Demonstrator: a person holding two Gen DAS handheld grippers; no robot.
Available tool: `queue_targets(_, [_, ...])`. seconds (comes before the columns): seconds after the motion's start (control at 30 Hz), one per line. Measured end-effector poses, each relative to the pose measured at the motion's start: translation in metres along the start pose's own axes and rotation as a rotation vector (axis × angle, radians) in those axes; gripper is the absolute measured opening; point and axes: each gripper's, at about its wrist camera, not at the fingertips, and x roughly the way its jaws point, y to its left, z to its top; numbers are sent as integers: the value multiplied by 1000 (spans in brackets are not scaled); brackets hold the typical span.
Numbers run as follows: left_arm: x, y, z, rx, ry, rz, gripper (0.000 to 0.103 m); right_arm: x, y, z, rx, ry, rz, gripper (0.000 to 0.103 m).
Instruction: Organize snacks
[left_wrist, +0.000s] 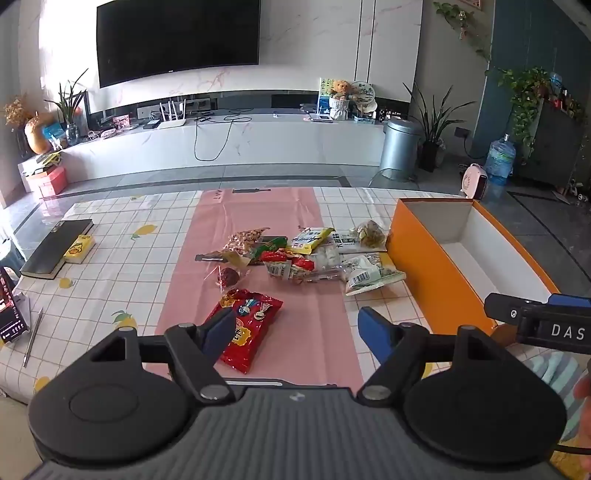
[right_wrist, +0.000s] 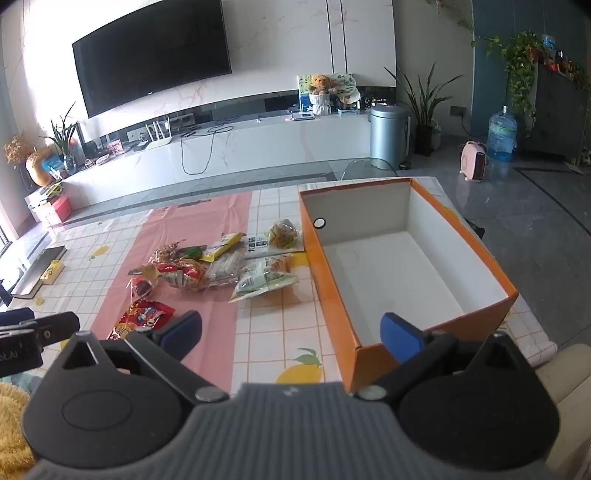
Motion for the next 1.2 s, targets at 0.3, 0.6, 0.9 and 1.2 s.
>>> queue_targets(0.3, [2,4,-1,7,30,25,88,2,2,-1,-10,3,-1,99])
queue_targets(0.6, [4,4,-2,-1,35,33,88,7,4,0,-12,16,0,99])
queue_targets(0.9, [10,6,-3,-4,45,32,84,9,5,0,-20,19,-6,99])
queue_targets(1.2, [12,9,-4,-11,60,26,84,11,10,1,-33,24,-6,99])
